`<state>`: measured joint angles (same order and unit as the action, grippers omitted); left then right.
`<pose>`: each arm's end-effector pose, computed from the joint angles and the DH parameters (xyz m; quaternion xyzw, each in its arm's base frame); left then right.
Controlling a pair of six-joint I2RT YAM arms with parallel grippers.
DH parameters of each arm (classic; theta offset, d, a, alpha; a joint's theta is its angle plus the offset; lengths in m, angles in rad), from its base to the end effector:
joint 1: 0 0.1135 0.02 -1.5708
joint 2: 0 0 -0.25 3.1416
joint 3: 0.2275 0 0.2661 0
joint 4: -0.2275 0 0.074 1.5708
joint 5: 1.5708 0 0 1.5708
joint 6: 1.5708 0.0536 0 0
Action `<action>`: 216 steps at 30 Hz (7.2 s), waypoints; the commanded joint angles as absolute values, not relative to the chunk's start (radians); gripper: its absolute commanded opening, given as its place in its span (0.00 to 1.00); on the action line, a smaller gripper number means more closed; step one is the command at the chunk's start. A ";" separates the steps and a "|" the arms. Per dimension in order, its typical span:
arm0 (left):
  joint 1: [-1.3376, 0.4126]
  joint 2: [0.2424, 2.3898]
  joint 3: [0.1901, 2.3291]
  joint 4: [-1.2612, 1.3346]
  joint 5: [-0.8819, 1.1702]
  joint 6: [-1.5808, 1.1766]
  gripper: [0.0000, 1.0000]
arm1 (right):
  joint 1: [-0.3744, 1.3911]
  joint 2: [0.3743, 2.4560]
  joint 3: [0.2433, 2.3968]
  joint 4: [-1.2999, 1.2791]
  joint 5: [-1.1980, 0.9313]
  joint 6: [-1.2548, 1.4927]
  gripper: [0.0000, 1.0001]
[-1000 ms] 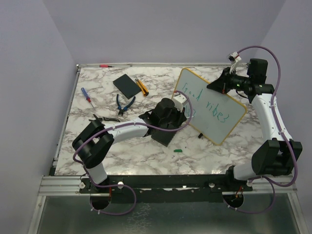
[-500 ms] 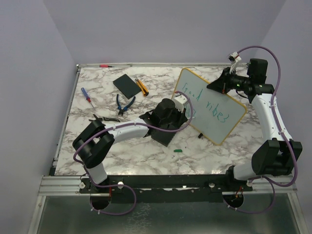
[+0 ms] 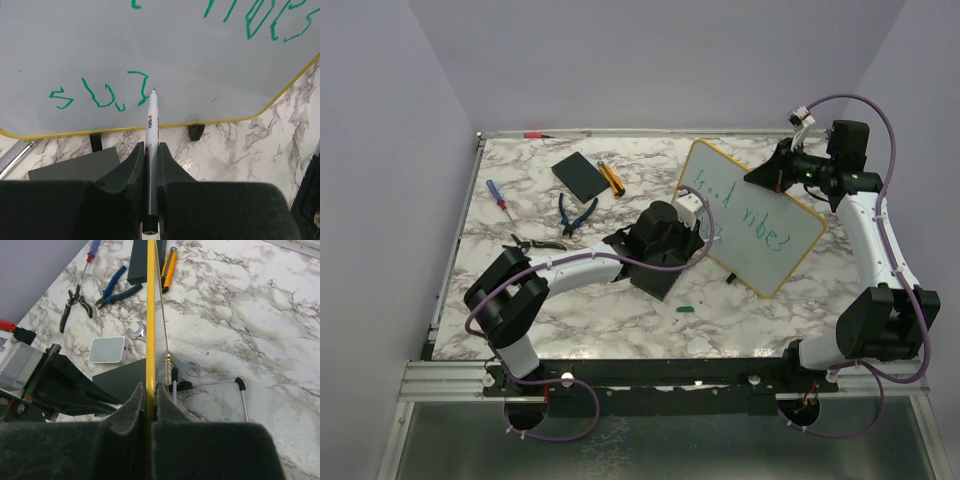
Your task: Write a sentence on the whiteboard
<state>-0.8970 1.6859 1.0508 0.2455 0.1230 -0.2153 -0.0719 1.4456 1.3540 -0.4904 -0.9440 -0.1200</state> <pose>0.2511 -0.3250 0.2081 0.3094 0.7699 -0.3368 0.4451 0.3427 0.0188 0.3396 -0.2345 0.7786 0.3579 0.4590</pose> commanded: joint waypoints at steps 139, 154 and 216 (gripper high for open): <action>-0.948 1.727 1.094 0.277 0.100 -0.201 0.00 | -0.060 1.452 1.324 -0.549 -0.983 -0.120 0.01; -0.951 1.712 1.104 0.284 0.122 -0.192 0.00 | -0.060 1.454 1.324 -0.548 -0.983 -0.120 0.01; -1.006 1.708 1.150 0.288 0.062 -0.211 0.00 | -0.060 1.449 1.318 -0.543 -0.988 -0.118 0.01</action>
